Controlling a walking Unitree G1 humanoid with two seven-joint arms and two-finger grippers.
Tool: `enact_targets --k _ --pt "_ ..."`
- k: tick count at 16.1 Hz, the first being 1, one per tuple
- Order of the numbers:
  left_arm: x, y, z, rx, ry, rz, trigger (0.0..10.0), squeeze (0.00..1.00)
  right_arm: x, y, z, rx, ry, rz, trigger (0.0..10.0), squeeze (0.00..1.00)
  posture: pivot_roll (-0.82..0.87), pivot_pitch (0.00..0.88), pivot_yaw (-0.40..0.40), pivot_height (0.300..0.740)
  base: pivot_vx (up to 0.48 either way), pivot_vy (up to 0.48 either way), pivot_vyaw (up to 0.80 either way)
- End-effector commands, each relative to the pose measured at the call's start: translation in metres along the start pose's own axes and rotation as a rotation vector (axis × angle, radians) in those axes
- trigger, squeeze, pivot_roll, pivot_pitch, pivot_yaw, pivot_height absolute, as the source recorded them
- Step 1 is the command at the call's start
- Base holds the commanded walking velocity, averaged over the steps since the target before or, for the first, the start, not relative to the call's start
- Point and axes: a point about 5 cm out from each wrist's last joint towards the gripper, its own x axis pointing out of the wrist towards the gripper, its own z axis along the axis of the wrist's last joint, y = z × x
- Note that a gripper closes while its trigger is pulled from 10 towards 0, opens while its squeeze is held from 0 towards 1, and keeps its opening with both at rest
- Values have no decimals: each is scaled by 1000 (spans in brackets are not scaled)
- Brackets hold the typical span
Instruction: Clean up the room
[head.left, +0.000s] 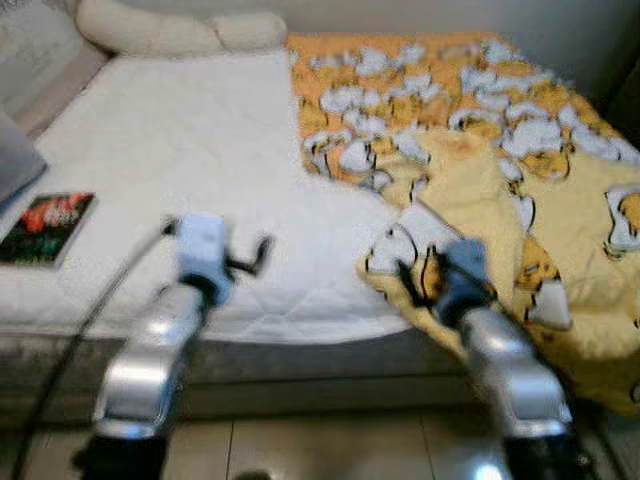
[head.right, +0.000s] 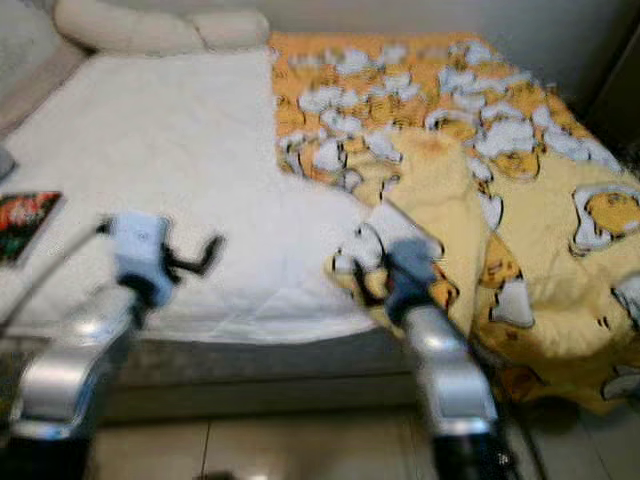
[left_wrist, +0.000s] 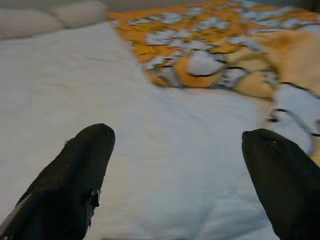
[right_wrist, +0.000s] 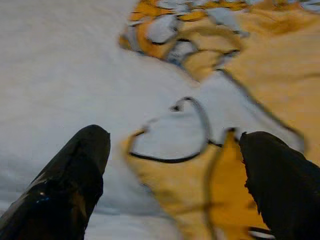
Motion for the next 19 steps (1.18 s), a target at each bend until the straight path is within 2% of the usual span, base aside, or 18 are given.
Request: enact_targets --k 1,5,10,12,19 --pt "-2 10 2 17 -3 32 10000 0 3 9 4 -3 -17 25 10000 0 31 0 13 740 255 0 0" --pt "-1 10 2 21 -2 28 10000 0 4 8 2 -19 6 27 10000 0 30 0 16 740 257 0 -559" --pt "-8 14 3 18 -9 46 10000 0 -2 3 5 -57 -18 40 10000 0 34 0 12 740 250 0 0" --pt "-12 15 -3 7 8 57 10000 0 -5 0 2 -65 -11 31 10000 0 29 0 18 740 255 0 0" --pt "-15 16 -3 5 8 63 10000 0 -8 -3 0 -85 -10 42 10000 0 35 0 16 740 256 0 0"
